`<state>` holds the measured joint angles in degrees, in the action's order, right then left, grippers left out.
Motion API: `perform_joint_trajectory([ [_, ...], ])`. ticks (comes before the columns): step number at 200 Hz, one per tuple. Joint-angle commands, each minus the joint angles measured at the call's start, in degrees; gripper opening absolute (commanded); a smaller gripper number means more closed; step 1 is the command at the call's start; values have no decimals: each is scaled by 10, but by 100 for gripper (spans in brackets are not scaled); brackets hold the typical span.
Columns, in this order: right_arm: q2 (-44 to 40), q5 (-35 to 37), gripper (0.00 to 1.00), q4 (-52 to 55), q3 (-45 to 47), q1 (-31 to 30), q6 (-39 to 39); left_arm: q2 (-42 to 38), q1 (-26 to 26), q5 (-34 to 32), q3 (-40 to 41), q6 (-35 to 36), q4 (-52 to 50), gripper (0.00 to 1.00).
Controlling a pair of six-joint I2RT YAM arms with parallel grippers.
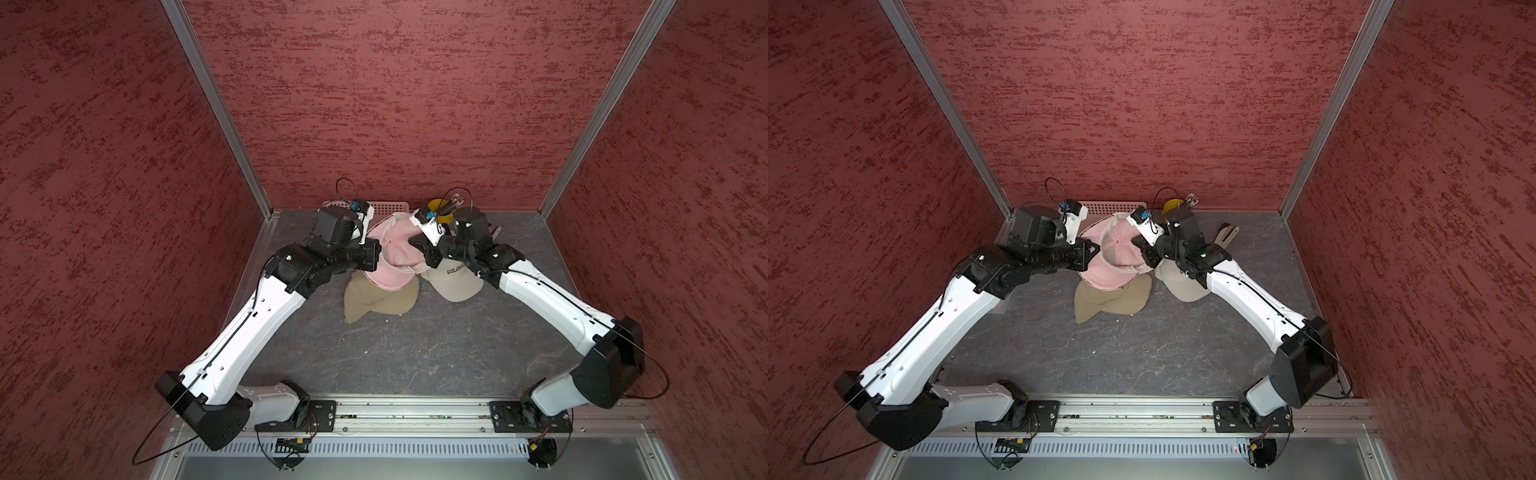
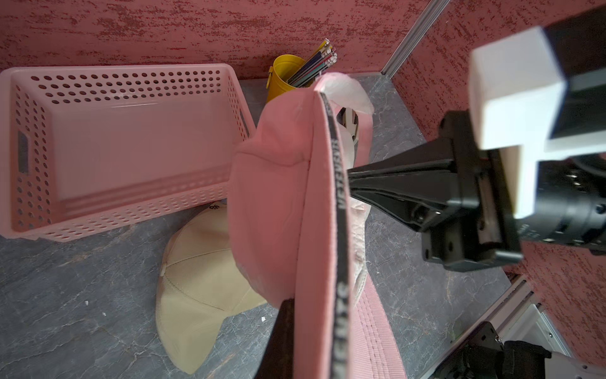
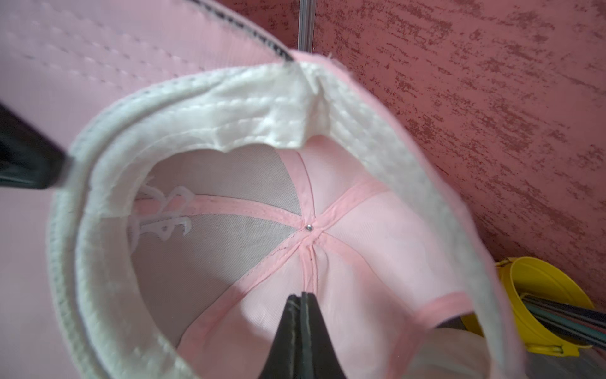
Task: Turn the baseball cap inside out
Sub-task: Turn over the baseball cap.
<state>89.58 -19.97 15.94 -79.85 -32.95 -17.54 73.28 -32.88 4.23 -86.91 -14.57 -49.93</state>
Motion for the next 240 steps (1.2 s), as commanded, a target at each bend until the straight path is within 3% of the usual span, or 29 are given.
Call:
perform_joint_trajectory([
  [1,52,76,0,23,-46,-6,-48,-13,-4,11,-20,0,11,0],
  [36,99,170,0,-2,-59,-5,-77,-21,-4,10,-31,0,1,0],
  [71,95,198,0,-18,-37,-5,-102,-23,7,3,-35,8,-2,0],
  [92,33,113,0,-37,10,-5,-92,-8,16,0,-44,21,-11,0],
  [117,-32,-40,0,-14,39,-5,-105,21,20,5,-68,36,-29,0],
  [153,-11,-193,0,131,-26,-5,-179,48,20,51,-100,43,-49,0],
  [175,45,-227,2,273,-103,-6,-256,61,20,80,-126,52,-75,0],
  [196,80,-232,2,335,-136,-7,-288,64,23,101,-137,57,-85,0],
  [240,30,-265,0,314,-44,-19,-337,61,69,141,-143,53,-76,0],
])
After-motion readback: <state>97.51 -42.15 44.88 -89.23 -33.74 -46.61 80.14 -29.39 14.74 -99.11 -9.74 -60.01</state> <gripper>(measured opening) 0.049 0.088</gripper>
